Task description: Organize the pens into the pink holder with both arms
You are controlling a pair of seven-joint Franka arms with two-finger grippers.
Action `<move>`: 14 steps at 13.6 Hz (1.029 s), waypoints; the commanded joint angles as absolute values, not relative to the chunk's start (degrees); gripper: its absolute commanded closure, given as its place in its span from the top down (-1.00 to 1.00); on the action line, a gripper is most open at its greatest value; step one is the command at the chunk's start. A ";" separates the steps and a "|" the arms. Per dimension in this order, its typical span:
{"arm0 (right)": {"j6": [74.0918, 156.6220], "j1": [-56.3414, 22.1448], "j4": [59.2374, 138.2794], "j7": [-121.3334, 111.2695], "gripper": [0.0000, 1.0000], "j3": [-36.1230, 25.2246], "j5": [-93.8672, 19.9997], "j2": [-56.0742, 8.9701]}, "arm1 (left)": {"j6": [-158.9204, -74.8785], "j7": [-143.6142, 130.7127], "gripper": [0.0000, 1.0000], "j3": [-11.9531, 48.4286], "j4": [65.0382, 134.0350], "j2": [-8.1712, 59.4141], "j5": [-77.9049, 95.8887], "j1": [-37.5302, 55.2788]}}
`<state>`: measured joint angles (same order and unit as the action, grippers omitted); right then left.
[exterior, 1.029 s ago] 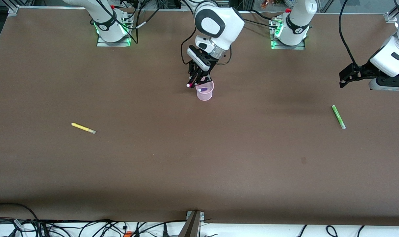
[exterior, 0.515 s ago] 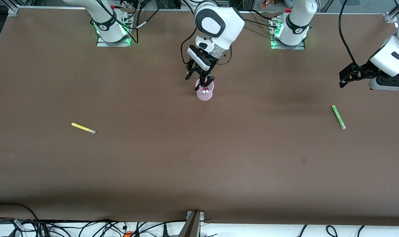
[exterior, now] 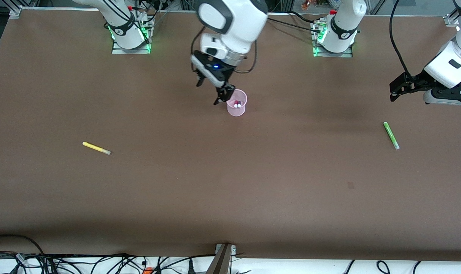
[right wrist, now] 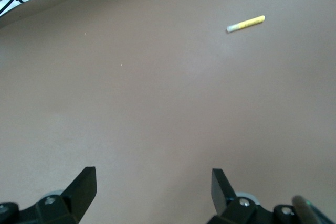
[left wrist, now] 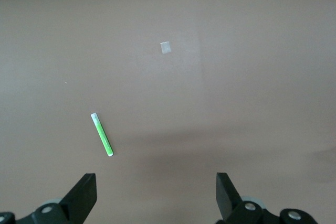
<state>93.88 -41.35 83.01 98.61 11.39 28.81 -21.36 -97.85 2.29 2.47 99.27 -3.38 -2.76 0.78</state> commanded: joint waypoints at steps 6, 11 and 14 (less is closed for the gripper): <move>87.02 -37.09 84.90 33.56 0.98 -16.41 2.55 -7.65 | -96.42 2.20 1.00 3.25 96.68 -2.20 -2.11 0.97; 87.36 -37.00 85.43 7.60 0.99 -26.26 -1.21 -7.73 | -96.42 2.20 1.00 3.43 96.68 -2.20 -2.11 0.97; 86.40 -36.91 86.39 2.21 0.99 -29.87 -2.37 -8.09 | -96.42 1.85 1.00 4.04 96.68 -2.29 -2.11 0.97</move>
<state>87.05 -36.37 85.42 5.86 -27.61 -0.91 -8.43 -97.85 2.29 3.73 98.68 -3.16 -2.76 0.81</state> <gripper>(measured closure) 0.004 0.000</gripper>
